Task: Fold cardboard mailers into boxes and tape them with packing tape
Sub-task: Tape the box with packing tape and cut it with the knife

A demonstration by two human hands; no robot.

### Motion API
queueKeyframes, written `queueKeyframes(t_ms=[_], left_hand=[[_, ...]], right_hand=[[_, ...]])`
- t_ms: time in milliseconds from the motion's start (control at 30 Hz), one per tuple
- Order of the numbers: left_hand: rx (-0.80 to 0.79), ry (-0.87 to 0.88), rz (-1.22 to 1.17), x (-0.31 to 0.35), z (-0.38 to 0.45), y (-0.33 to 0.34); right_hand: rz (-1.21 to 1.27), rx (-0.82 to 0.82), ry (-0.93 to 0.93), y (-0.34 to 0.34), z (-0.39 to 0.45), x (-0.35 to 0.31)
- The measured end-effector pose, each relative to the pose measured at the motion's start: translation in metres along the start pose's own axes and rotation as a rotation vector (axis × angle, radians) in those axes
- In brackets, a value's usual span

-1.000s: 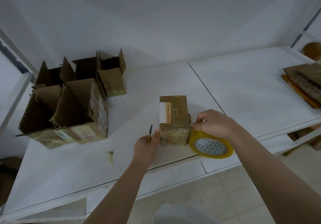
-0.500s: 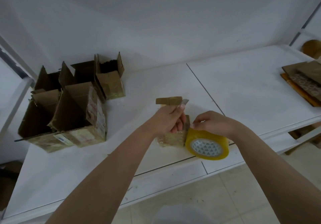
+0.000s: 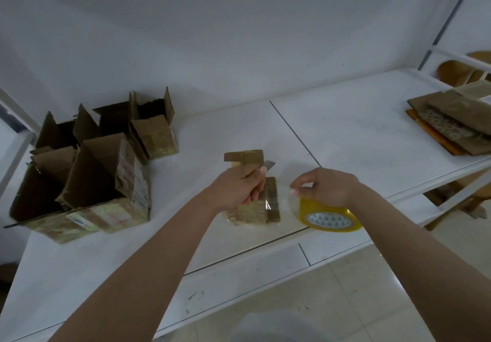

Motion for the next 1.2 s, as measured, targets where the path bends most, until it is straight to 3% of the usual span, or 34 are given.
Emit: queueKeyframes(t_ms=[200, 333, 500, 567, 667, 733, 800, 867, 967, 1067, 1200], left_hand=[[-0.187, -0.005, 0.454, 0.025, 0.0, 0.013], [-0.238, -0.049, 0.681, 0.033, 0.002, 0.022], [-0.169, -0.153, 0.876, 0.038, 0.01, 0.032], [-0.162, -0.146, 0.843, 0.038, 0.01, 0.03], [-0.187, -0.103, 0.482, 0.027, 0.003, 0.016], [-0.087, -0.13, 0.135, 0.017, -0.003, 0.003], [0.089, -0.157, 0.031, 0.009, -0.003, -0.005], [0.206, -0.135, 0.198, 0.009, 0.003, -0.004], [0.202, -0.192, 0.531, 0.017, 0.009, 0.011], [0.214, -0.356, 0.656, 0.022, 0.011, 0.017], [0.171, -0.306, 0.624, 0.028, 0.012, 0.015]], right_hand=[[0.345, -0.079, -0.08, 0.002, -0.012, 0.0], [0.267, 0.037, -0.038, 0.001, -0.014, 0.002], [0.193, 0.105, -0.052, -0.004, -0.019, -0.002], [0.246, 0.096, -0.033, -0.005, -0.02, 0.003], [0.298, 0.097, 0.012, -0.005, -0.025, 0.017], [0.314, 0.104, 0.033, -0.005, -0.027, 0.024], [0.33, 0.109, 0.035, -0.006, -0.028, 0.024], [0.347, 0.118, 0.026, -0.007, -0.028, 0.022], [0.364, 0.135, 0.006, -0.01, -0.028, 0.018], [0.373, 0.176, -0.008, -0.016, -0.03, 0.016], [0.4, 0.239, -0.025, -0.024, -0.036, 0.016]])
Point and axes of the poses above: each hand's wrist, its own z-axis towards the middle knuckle, its own y-axis out of the palm, x = y × z, the point moved 6 cm from there along z, towards the middle knuckle, and after that the axes turned 1 degree about -x, right-handed, at the moved point
